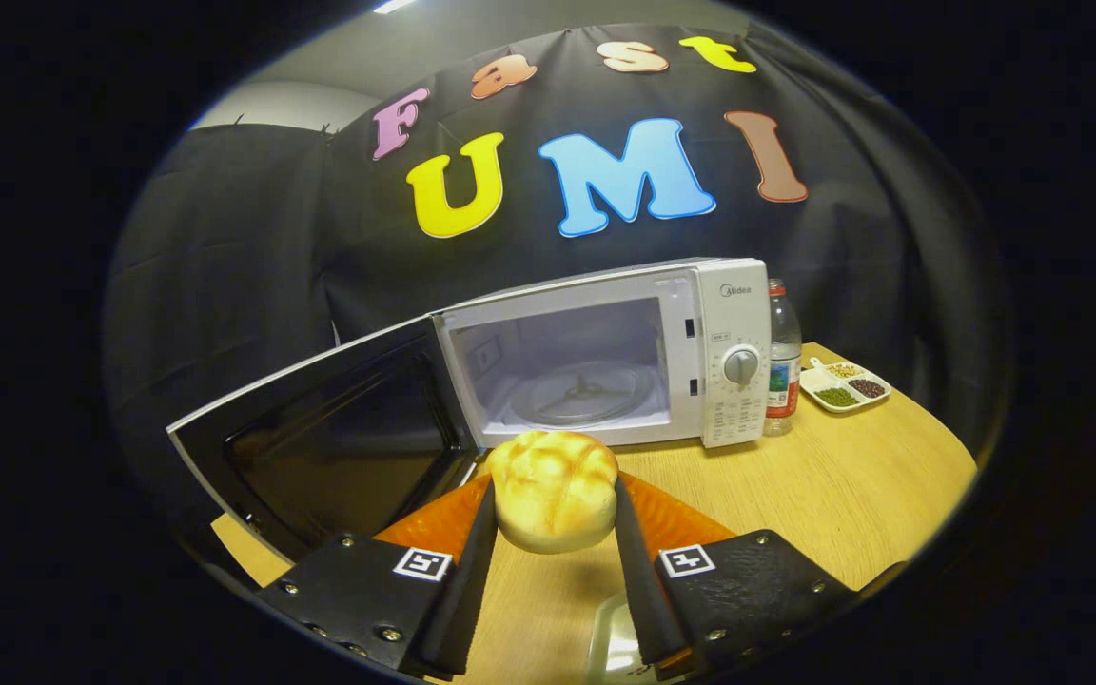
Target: Open the microwave, put the food inside, and close the microwave door.
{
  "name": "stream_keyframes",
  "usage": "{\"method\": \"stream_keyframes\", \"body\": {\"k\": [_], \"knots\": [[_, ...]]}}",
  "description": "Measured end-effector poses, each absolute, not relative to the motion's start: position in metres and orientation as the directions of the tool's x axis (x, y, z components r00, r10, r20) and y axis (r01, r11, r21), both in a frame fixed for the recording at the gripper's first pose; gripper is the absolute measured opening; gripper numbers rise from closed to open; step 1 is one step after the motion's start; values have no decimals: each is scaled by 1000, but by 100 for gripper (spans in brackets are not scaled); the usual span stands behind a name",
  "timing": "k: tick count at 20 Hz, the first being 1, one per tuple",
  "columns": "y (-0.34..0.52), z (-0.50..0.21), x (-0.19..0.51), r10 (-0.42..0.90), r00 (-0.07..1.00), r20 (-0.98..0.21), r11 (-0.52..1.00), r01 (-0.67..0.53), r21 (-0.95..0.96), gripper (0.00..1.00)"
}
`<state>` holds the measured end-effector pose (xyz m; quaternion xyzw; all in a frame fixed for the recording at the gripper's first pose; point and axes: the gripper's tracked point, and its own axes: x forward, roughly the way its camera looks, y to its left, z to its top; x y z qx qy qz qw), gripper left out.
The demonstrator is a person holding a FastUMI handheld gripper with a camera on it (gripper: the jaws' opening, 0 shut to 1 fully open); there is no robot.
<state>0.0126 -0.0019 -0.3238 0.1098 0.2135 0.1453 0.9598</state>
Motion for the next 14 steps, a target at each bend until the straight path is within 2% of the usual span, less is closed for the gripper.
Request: {"method": "stream_keyframes", "body": {"k": [5, 14], "knots": [[15, -324, 61, 284, 871, -400, 948, -192, 254, 65], [64, -347, 148, 284, 871, -402, 945, -183, 270, 65]]}}
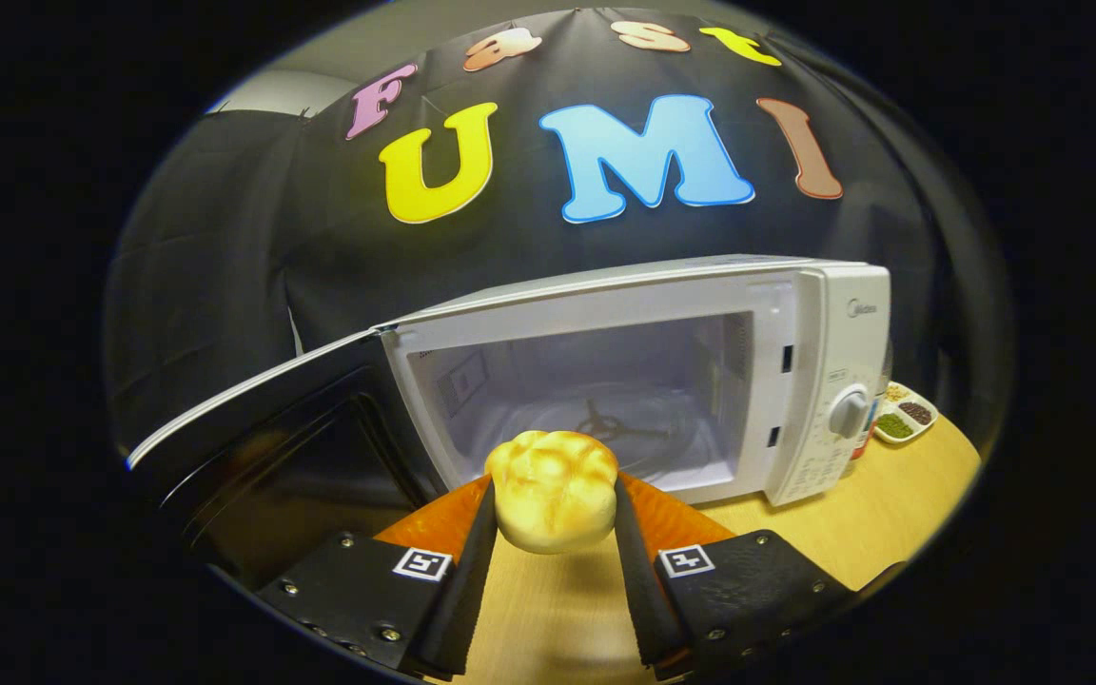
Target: Open the microwave, put the food inside, and close the microwave door.
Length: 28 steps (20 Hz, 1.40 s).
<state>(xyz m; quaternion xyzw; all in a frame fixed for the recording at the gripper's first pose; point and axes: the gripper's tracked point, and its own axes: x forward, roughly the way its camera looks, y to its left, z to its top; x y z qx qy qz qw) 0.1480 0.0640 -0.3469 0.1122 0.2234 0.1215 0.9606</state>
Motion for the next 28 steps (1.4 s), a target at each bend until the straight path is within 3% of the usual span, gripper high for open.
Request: {"method": "stream_keyframes", "body": {"k": [7, 11, 17, 24, 28], "knots": [[80, -368, 212, 264, 893, -364, 878, -66, 475, 64], [71, -388, 232, 197, 898, -393, 875, 19, 484, 64], [65, -402, 261, 176, 900, -399, 870, 47, 491, 64], [72, -416, 259, 147, 893, -425, 916, 39, 398, 93], [71, -413, 256, 145, 888, -436, 921, 40, 388, 97]]}}
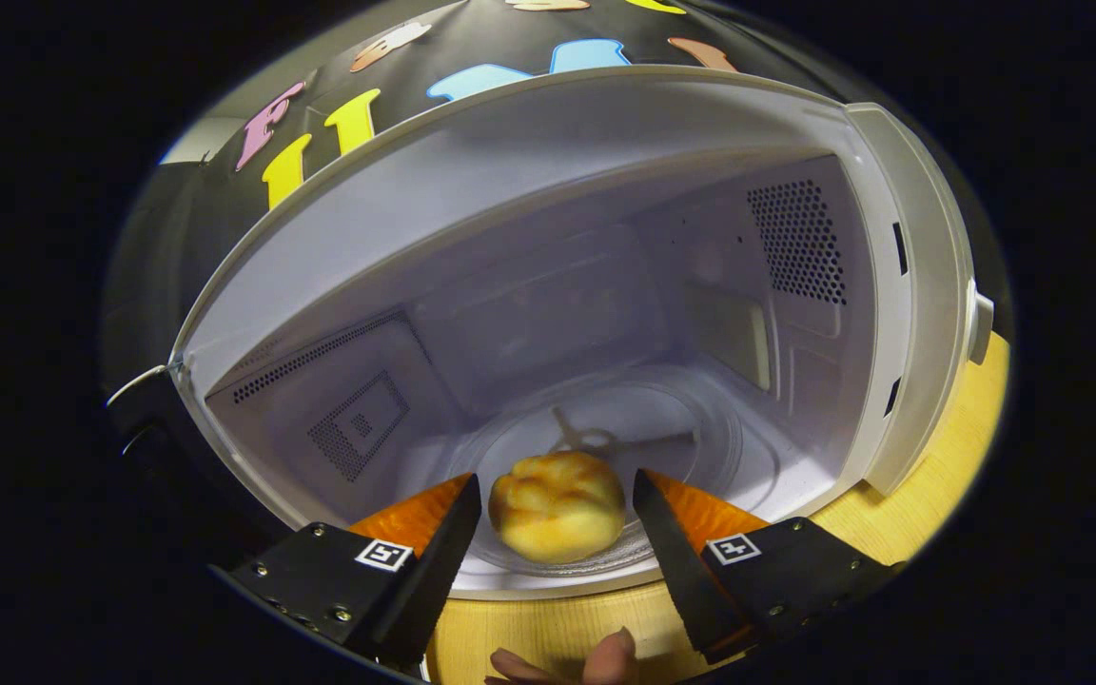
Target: Open the microwave, put the food inside, and close the microwave door.
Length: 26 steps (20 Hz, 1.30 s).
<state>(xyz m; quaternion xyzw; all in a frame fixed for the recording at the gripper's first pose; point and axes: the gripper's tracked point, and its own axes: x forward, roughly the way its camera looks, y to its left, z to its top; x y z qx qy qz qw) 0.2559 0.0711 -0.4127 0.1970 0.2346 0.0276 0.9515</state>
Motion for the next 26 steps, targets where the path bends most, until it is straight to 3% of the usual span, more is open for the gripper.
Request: {"method": "stream_keyframes", "body": {"k": [5, 11, 26], "knots": [[62, -381, 236, 137, 910, -392, 936, 10, 351, 97], [71, -340, 173, 281, 891, -357, 921, -146, 361, 97], [106, -210, -79, 640, 760, -115, 760, -603, 241, 97]]}}
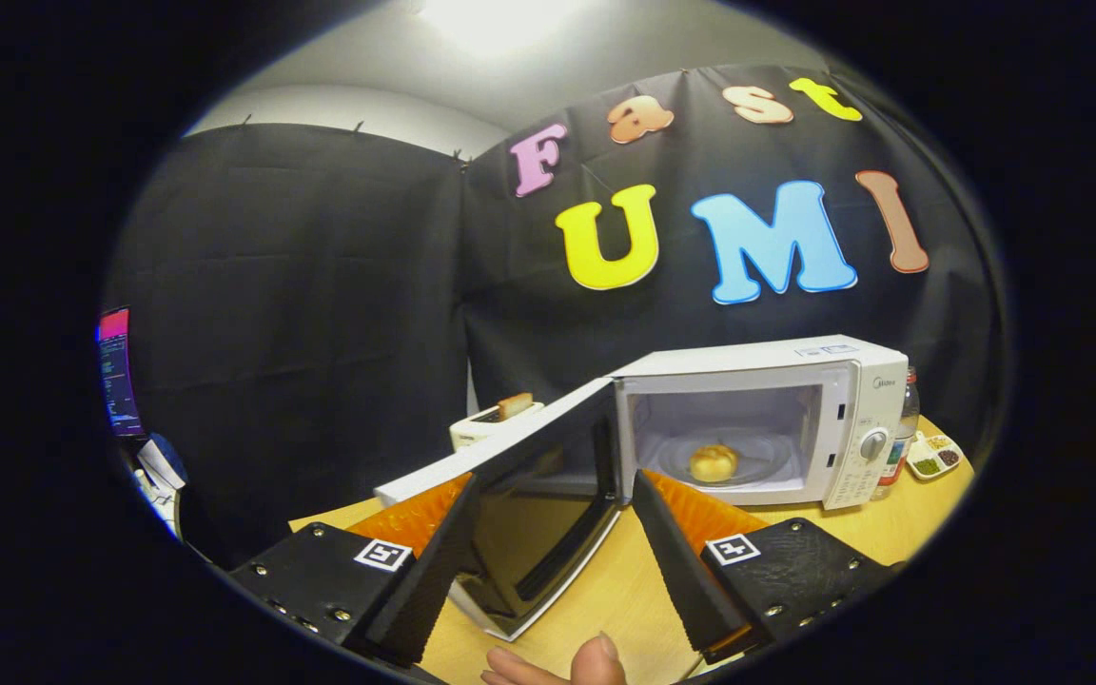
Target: Open the microwave, put the food inside, and close the microwave door.
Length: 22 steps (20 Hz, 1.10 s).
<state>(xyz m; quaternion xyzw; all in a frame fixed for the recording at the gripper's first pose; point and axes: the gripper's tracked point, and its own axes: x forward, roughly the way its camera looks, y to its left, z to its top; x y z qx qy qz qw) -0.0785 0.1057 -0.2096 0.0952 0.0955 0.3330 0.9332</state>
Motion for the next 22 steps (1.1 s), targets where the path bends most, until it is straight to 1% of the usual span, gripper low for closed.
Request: {"method": "stream_keyframes", "body": {"k": [3, 6, 10, 13, 15, 16, 17, 18, 19, 20, 21, 22], "knots": [[129, -185, -125, 724, 688, -53, 679, -696, 234, 97], [161, -167, -165, 795, 606, 8, 595, -783, 182, 97], [218, -186, -195, 867, 498, 10, 489, -855, 170, 97], [254, -216, -188, 874, 485, -29, 485, -867, 116, 97], [266, -234, -179, 862, 504, -49, 507, -858, 81, 93], [265, -242, -171, 845, 531, -60, 534, -843, 69, 83], [267, -250, -164, 827, 558, -68, 561, -825, 64, 75], [264, -258, -154, 799, 597, -74, 601, -796, 66, 60], [262, -264, -149, 786, 613, -82, 618, -782, 81, 50], [260, -271, -138, 752, 651, -104, 659, -746, 97, 37], [254, -275, -136, 742, 661, -112, 670, -734, 112, 23], [255, -281, -128, 734, 668, -124, 679, -724, 121, 21]]}}
